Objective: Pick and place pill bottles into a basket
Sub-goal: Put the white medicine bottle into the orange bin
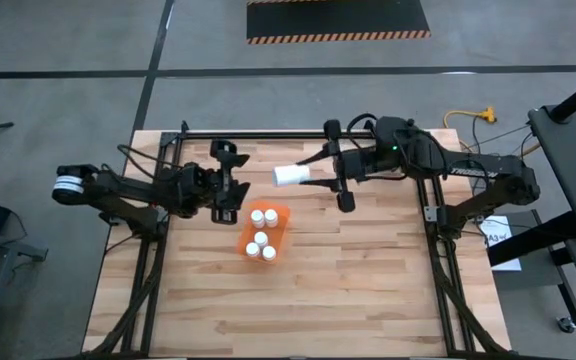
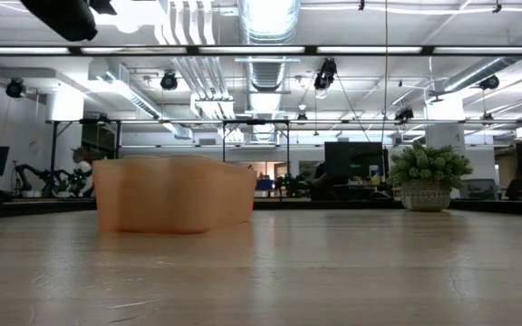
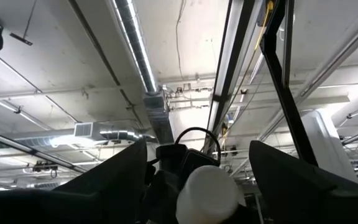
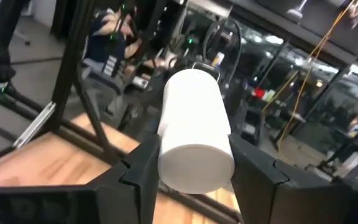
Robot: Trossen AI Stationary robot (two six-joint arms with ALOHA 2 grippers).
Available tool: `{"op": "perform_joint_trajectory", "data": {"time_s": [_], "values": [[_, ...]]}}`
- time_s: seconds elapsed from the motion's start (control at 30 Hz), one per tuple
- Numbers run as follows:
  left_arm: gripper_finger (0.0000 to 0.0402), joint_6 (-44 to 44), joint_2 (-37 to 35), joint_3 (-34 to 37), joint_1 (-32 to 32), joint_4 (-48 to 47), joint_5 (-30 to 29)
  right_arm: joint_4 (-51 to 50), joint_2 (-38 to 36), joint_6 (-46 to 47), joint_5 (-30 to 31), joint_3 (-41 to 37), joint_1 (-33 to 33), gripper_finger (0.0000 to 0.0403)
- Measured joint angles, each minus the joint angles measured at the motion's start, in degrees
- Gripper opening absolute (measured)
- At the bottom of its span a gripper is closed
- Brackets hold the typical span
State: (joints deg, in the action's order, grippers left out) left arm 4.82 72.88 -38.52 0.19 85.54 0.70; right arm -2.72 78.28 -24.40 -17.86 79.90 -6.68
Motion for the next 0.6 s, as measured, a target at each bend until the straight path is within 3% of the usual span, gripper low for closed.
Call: {"op": "perform_joint_trajectory", "data": {"time_s": [0.23, 0.6], "values": [[0.0265, -0.2, -4.6, 5.5, 0.0, -0.9, -0.8, -4.7, -0.1, -4.1, 6.1, -0.1, -0.2, 0.0147], [0.0265, -4.7, -6.7, 9.9, 0.1, -1.0, -1.0, -14.5, 3.6, -10.8, 6.3, 0.1, -0.2, 0.0147]]}}
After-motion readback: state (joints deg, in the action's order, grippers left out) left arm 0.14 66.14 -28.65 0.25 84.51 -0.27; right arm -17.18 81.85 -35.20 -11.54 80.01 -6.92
